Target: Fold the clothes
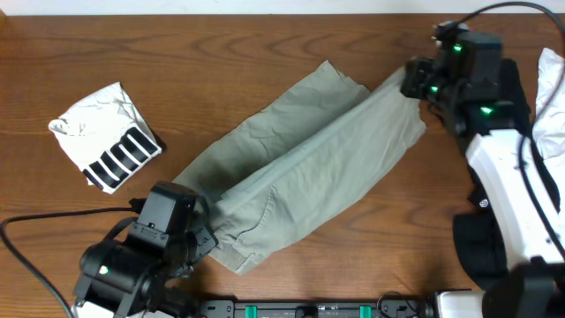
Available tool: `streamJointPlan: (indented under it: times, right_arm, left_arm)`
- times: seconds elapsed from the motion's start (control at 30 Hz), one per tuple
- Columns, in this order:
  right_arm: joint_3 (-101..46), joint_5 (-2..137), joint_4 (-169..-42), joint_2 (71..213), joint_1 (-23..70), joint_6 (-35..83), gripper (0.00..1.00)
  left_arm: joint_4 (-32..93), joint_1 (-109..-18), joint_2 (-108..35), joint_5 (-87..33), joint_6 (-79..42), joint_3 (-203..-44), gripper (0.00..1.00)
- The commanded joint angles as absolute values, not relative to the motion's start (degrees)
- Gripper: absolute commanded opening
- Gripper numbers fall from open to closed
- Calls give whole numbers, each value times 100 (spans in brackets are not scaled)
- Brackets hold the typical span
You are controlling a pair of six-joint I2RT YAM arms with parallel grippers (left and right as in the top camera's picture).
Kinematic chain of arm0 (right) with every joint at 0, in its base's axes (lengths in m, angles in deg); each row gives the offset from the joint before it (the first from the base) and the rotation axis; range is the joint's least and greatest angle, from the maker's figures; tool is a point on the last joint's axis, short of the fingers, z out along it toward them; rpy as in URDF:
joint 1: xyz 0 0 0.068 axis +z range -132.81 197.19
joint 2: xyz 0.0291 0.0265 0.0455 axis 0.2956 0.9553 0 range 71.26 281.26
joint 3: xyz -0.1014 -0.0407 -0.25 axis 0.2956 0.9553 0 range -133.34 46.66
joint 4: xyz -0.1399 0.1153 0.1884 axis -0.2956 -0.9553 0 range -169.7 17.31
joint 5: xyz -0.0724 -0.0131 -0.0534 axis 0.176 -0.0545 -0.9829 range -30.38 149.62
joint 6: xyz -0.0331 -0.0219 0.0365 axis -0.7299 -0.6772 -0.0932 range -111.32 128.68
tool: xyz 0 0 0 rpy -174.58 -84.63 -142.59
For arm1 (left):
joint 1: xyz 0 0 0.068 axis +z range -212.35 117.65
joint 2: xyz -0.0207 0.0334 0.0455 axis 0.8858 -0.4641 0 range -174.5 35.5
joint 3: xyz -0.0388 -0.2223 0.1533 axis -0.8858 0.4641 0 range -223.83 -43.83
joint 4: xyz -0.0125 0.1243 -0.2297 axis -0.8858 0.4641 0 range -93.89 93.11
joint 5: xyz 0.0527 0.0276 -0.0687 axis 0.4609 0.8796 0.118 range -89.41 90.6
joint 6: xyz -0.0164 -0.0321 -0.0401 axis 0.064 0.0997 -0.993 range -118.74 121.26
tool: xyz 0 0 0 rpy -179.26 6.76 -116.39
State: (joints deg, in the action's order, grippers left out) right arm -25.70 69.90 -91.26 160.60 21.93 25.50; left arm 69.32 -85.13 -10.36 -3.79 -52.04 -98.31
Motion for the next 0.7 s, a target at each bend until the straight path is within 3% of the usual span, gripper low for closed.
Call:
streamJointPlan:
  times: [0.0, 0.23, 0.67]
  right_arm:
    - [-2679, 6907, -8818, 16399, 2418, 2425, 1]
    - [-2679, 6883, -7915, 17135, 2741, 2425, 1]
    - [-2679, 6883, -5970, 18593, 3224, 2425, 1]
  left_arm:
    - [6893, -8524, -1047, 137, -5556, -9638, 6]
    - [6818, -8524, -1200, 1372, -6056, -9370, 6]
    - [5050, -8522, -2551, 1451, -6056, -8607, 6]
